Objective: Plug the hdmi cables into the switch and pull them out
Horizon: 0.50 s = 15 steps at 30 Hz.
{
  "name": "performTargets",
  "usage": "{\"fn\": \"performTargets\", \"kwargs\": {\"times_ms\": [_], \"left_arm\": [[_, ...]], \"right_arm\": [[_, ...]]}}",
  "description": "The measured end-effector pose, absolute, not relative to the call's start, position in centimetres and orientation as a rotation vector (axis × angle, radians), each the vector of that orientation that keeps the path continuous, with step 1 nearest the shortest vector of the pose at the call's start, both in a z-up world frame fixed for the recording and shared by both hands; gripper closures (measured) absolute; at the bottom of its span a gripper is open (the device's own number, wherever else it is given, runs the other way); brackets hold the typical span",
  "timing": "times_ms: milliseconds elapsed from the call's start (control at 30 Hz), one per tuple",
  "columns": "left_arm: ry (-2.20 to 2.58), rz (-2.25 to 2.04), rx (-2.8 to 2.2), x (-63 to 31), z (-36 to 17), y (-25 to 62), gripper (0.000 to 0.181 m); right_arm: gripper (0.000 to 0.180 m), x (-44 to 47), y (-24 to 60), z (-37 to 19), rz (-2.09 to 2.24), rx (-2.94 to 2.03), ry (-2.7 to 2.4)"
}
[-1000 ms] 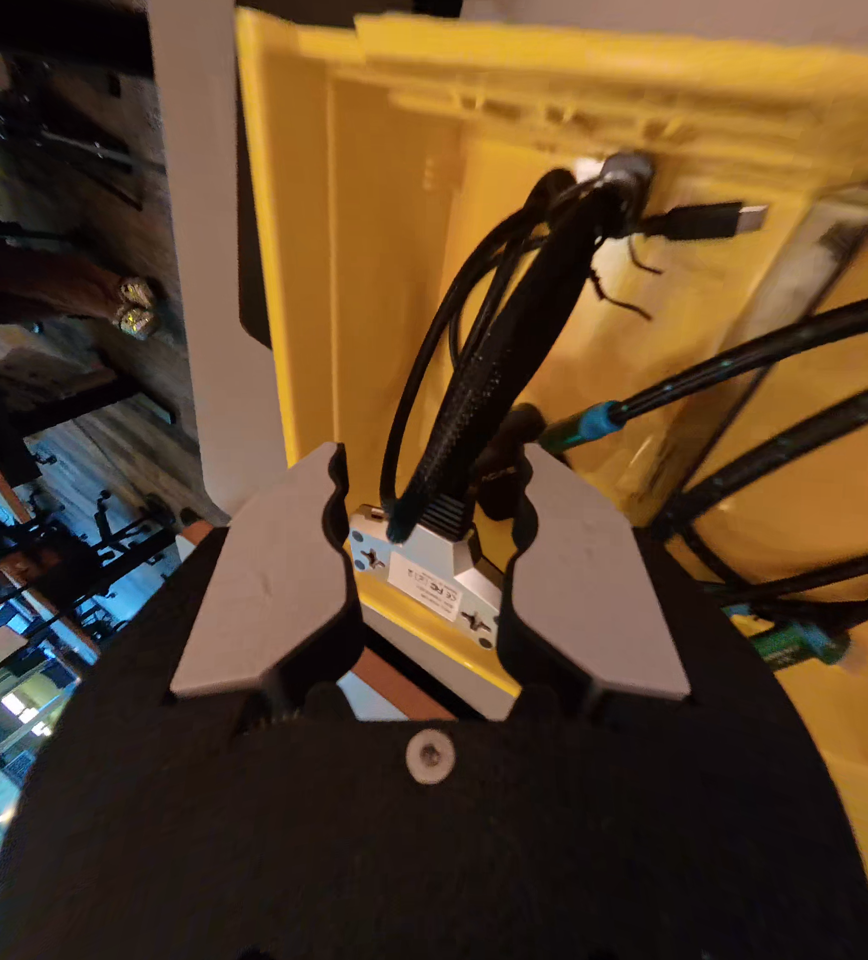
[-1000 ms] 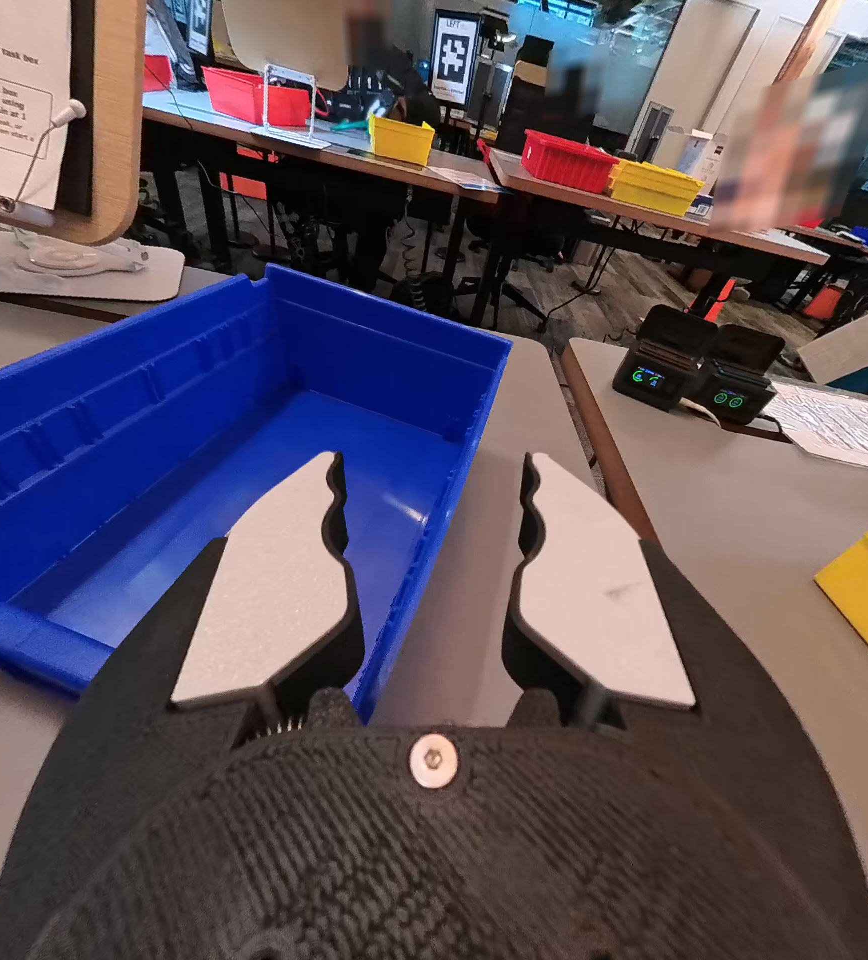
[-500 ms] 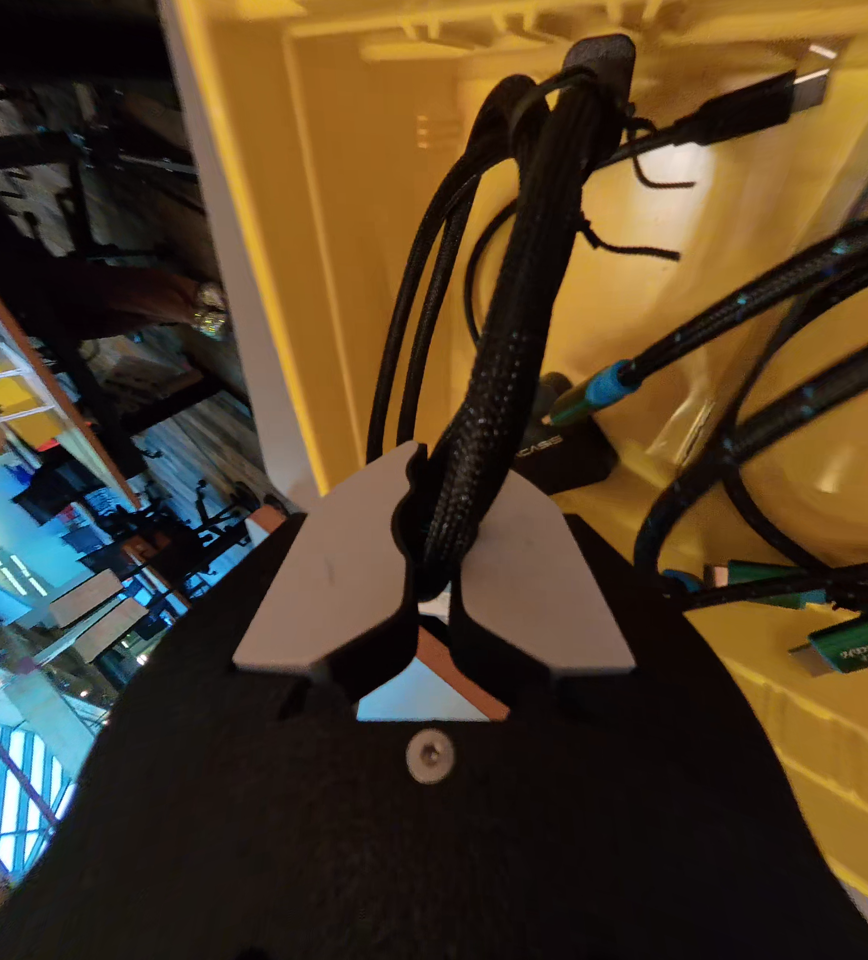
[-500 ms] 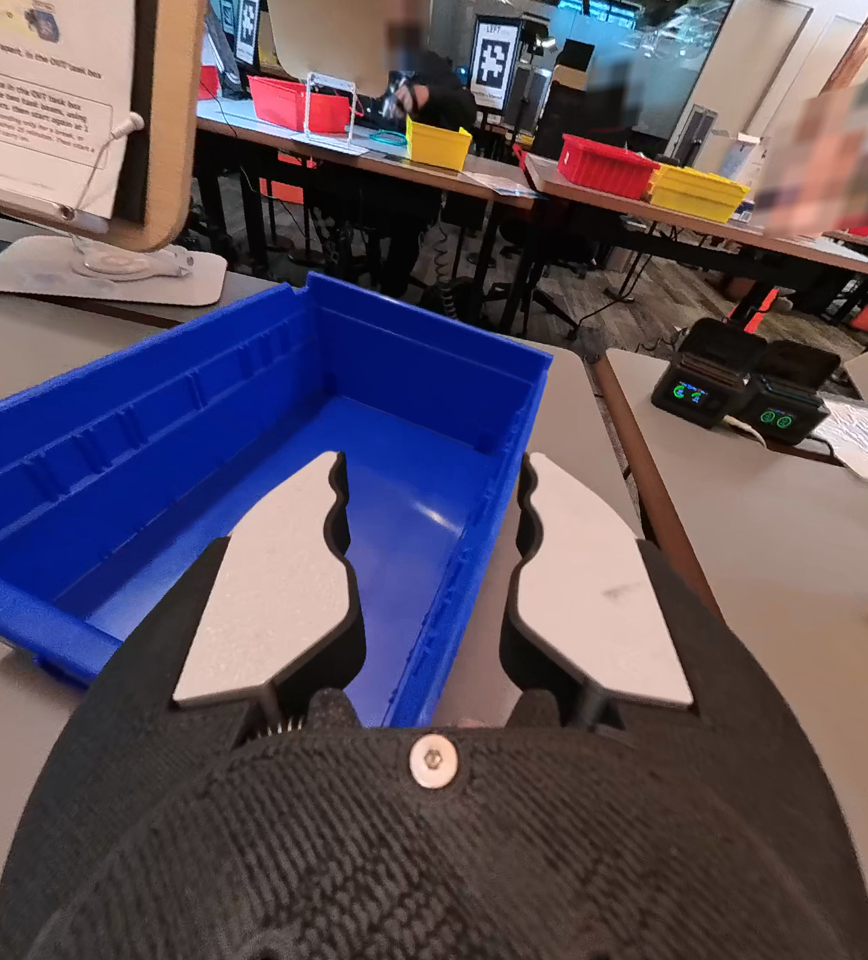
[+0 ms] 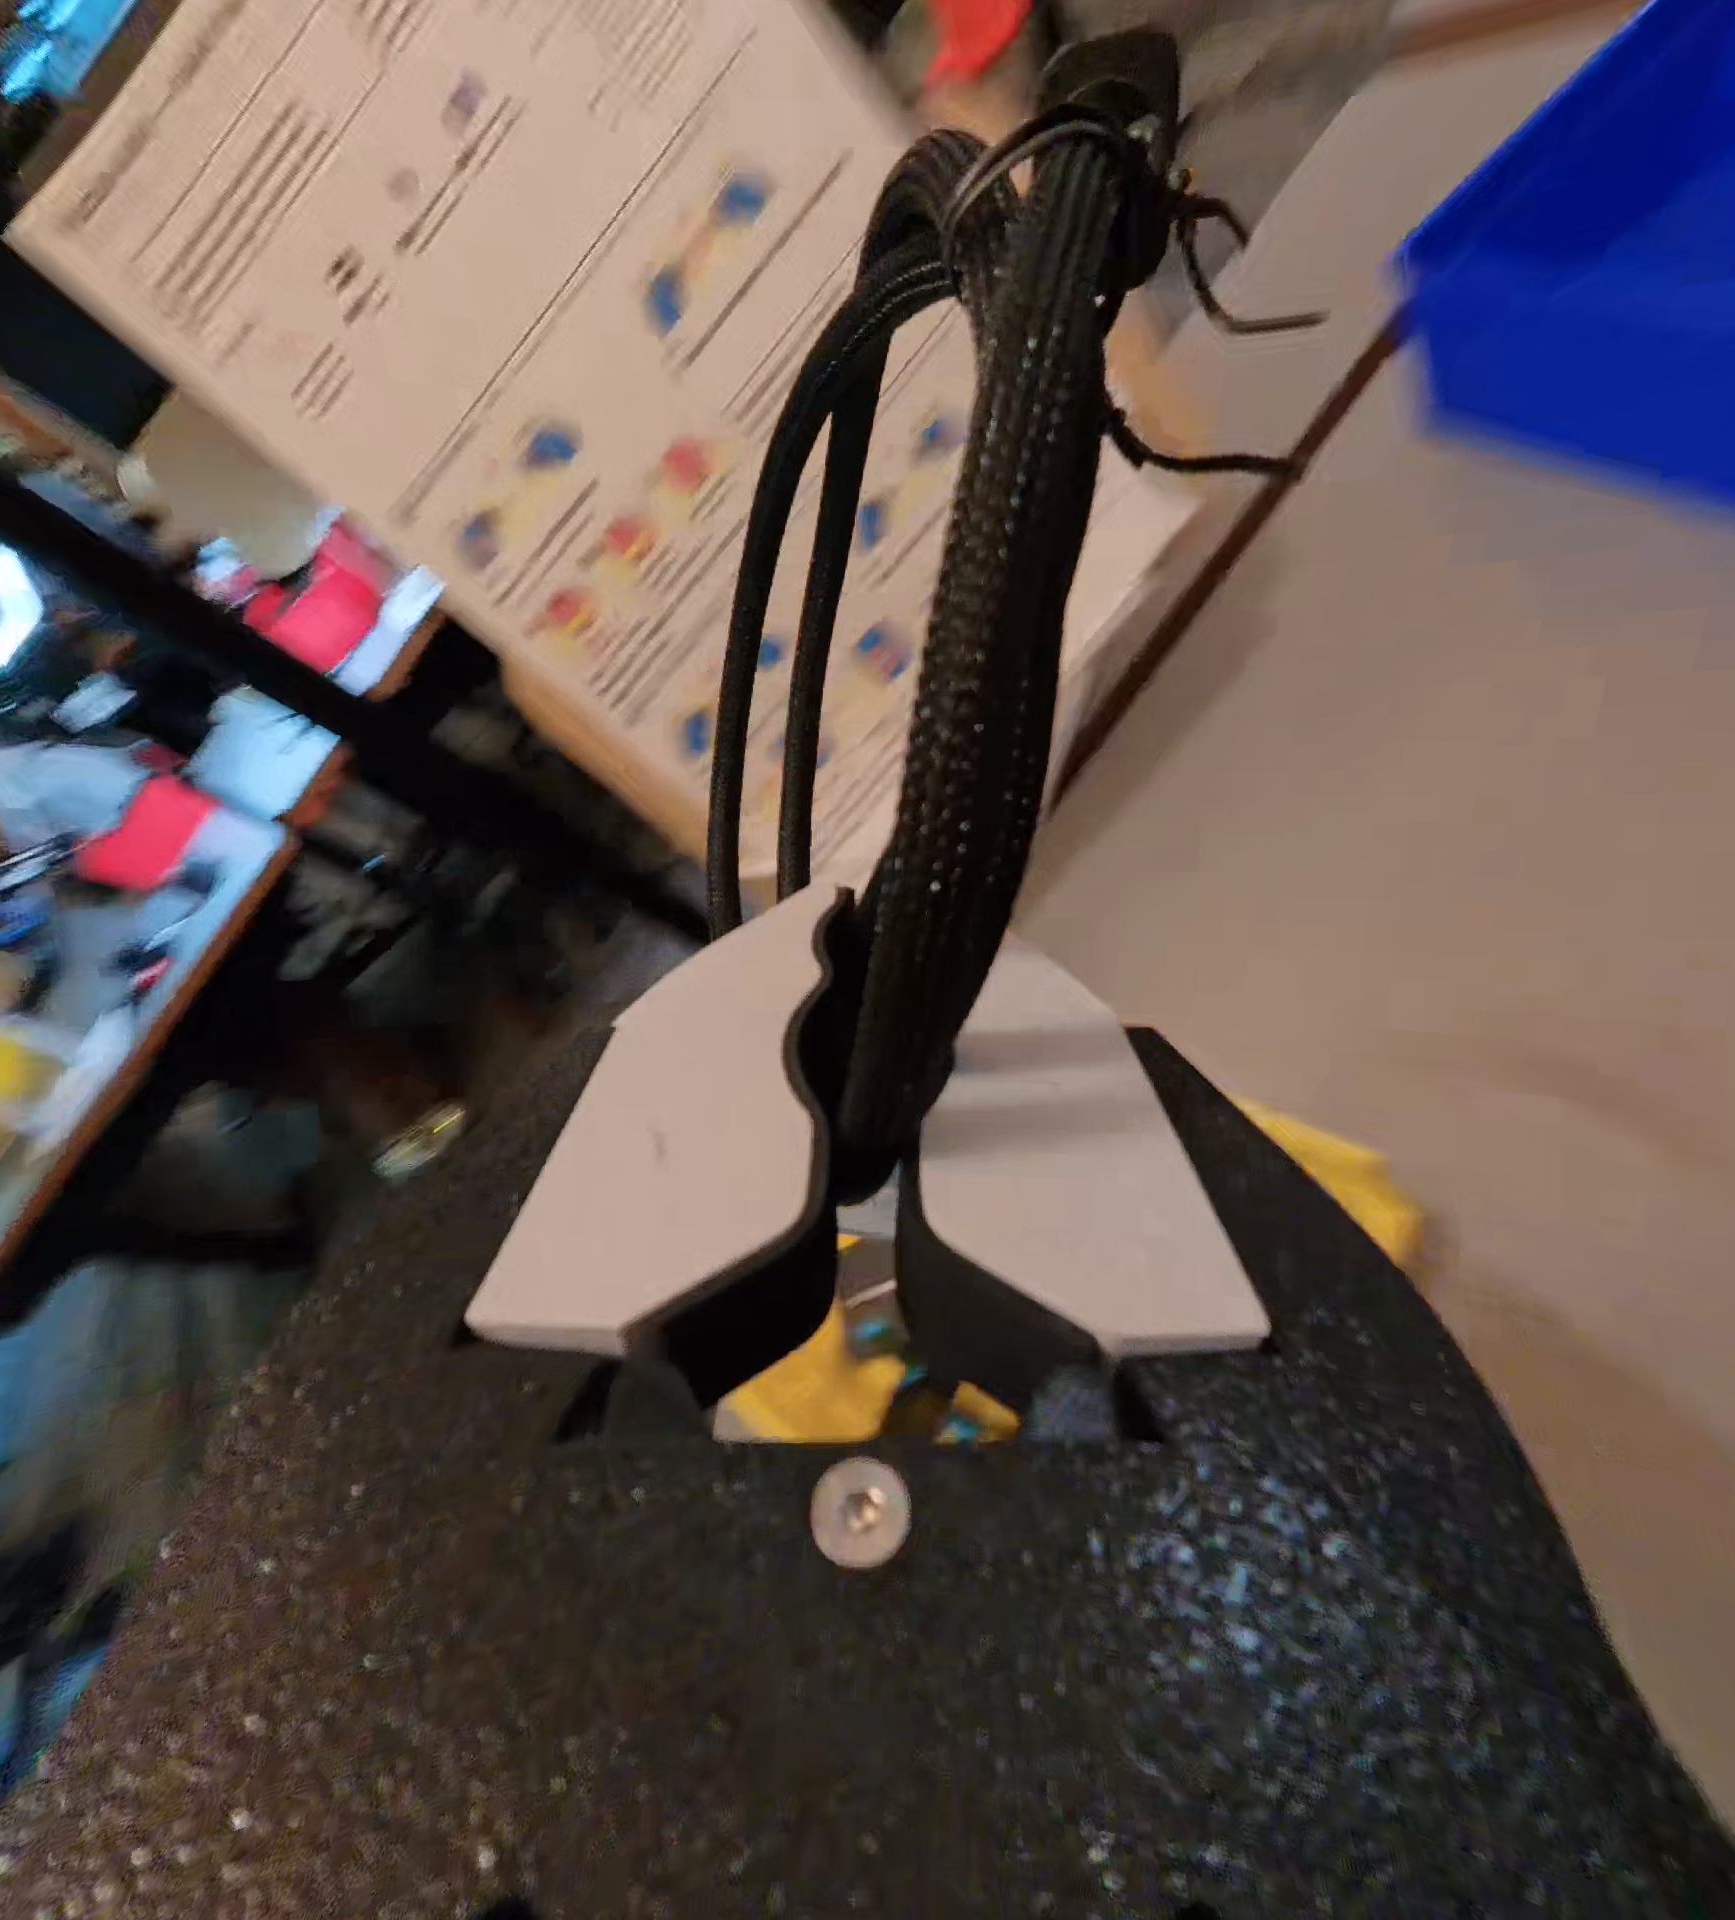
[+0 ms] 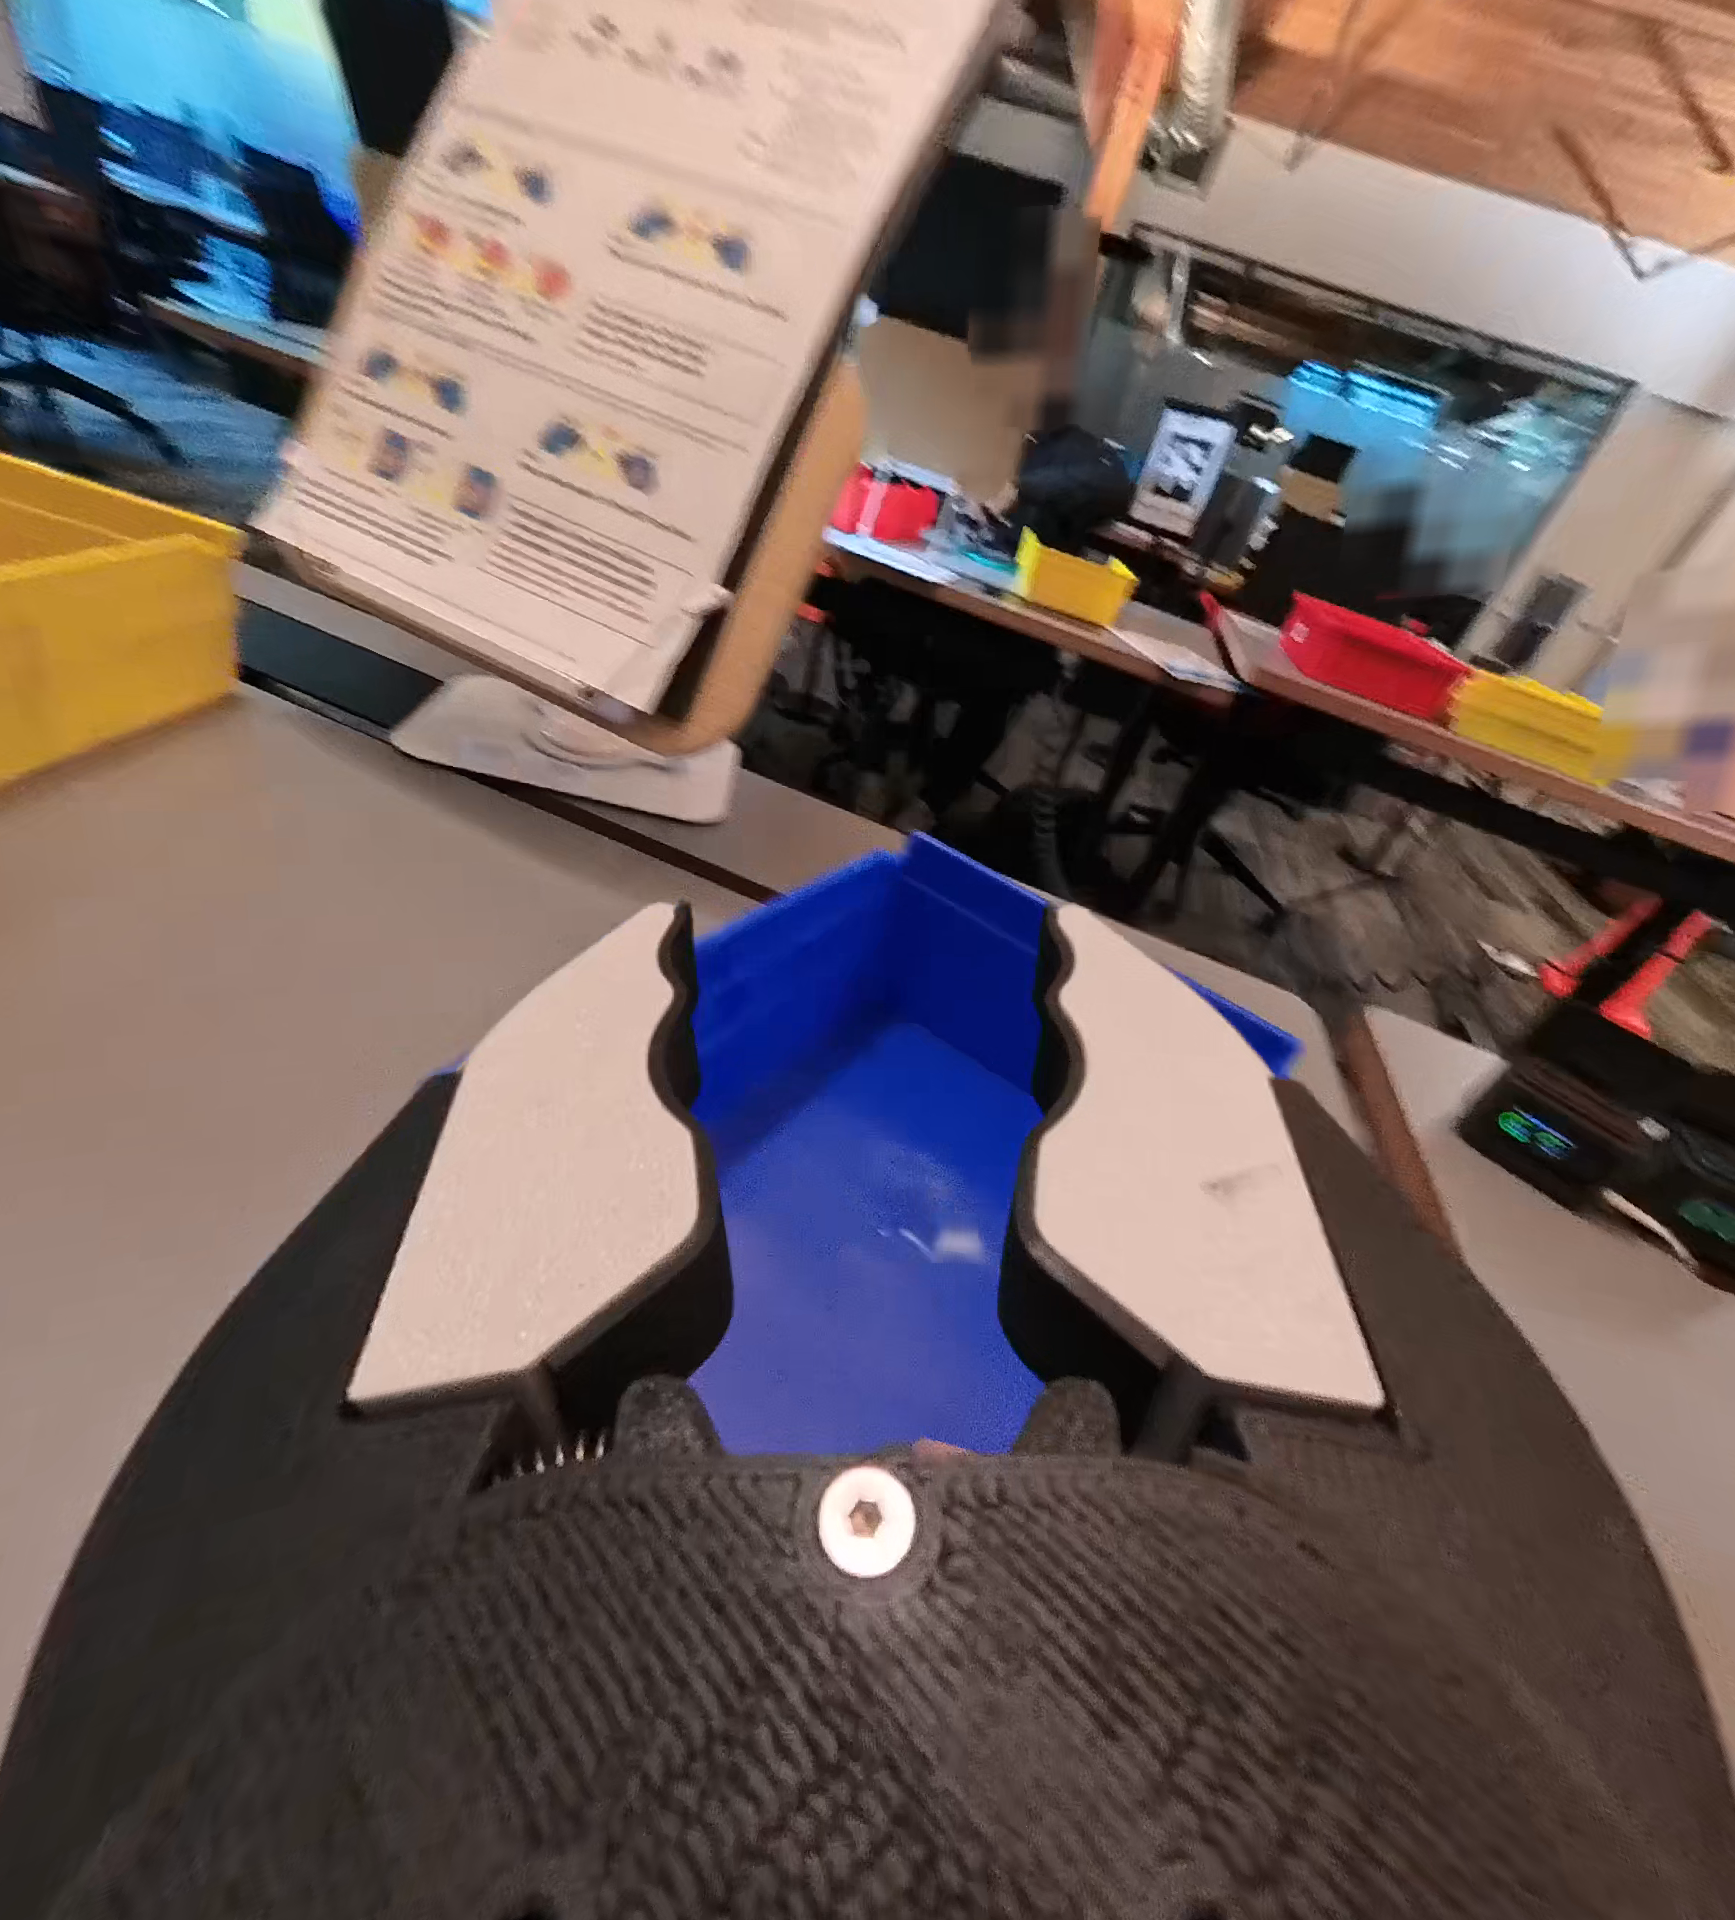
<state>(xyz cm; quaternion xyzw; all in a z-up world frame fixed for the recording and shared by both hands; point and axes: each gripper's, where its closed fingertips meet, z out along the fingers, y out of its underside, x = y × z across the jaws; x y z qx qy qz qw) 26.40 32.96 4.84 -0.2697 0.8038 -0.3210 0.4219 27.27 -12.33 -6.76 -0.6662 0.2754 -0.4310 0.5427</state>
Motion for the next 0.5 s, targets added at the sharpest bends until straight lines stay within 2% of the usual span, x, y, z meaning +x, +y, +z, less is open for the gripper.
{"fn": "performTargets", "kwargs": {"times_ms": [33,200,367,500], "left_arm": [[2.037,-0.915,-0.660,25.1,4.9,30.7,0.175],[2.170,-1.396,-0.572,18.6,2.4,20.1,0.175],[2.301,-1.750,-0.472,13.4,-1.5,11.3,0.174],[2.344,-1.930,-0.384,11.4,-2.3,6.3,0.174]], "right_arm": [[0.117,26.6,-10.9,-6.5,-0.976,-1.579,0.611],[0.114,21.5,-2.4,-6.6,-0.673,-1.600,0.306],[0.097,15.3,4.1,-9.3,-0.378,-1.637,-0.040],[0.085,12.5,5.7,-9.5,-0.082,-1.523,-0.081]]}}
